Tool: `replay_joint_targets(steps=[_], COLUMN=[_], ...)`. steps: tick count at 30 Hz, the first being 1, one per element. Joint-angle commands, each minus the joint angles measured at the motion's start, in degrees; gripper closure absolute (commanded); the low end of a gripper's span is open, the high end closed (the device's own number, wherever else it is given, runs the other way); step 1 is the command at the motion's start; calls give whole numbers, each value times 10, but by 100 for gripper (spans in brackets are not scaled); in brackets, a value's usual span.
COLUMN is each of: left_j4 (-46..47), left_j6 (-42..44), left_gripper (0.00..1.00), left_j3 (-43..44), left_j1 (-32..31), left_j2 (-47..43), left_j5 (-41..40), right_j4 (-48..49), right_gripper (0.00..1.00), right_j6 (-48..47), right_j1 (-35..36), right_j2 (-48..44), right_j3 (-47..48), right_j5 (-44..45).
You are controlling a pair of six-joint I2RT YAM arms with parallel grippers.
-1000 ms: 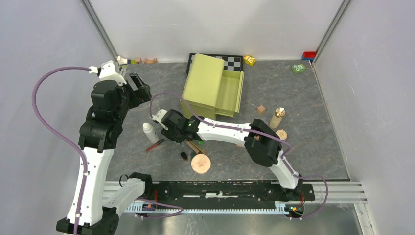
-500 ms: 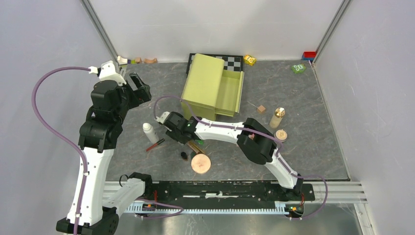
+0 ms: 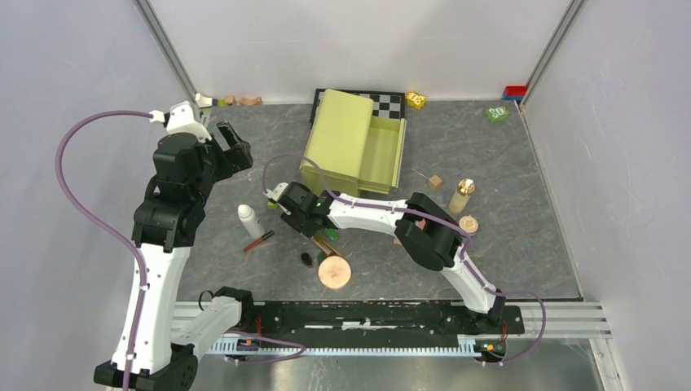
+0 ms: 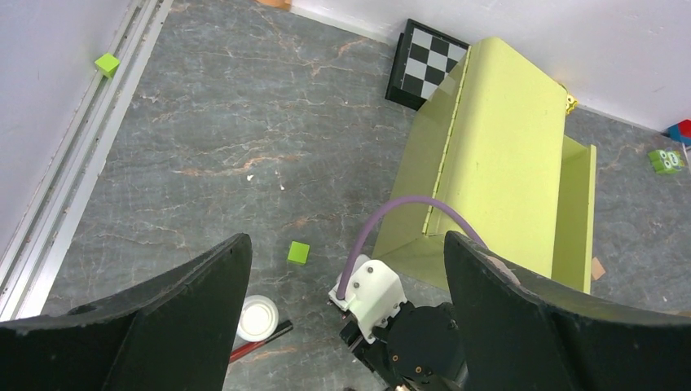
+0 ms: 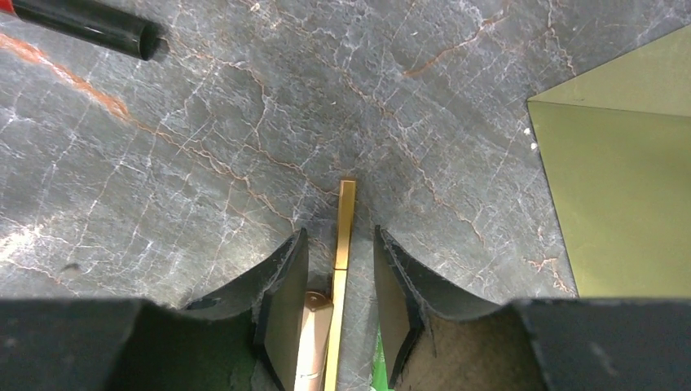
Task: Organize the makeup
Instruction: Pick up the makeup from the center of the board.
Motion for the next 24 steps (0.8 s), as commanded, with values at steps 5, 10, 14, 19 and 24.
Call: replay_joint_targets(steps=[5,10,14,19,24], left_j4=[12,12,12,12,11], left_j6=[15,12,12,13,15], left_gripper=[6,6,6,6,6], left_j3=[-5,-5,-5,-5,-5], left_j1=[2,2,2,2,2], left_j2=[-6,-7,-7,-12,-16], left_j5=[-9,-7,-7,-8,-10], right_j4=[-10,-16,-16,13,64], right_gripper=[61,68,79,91,99], right_j6=[4,8,8,-9,-22], right_j1=[-2,-2,-2,-2,0], right_j2=[17,23,20,-17,-71], right_j3=[-35,-38,-38,-34,-8], right_j5=[-46,-54,-46,-37,-37])
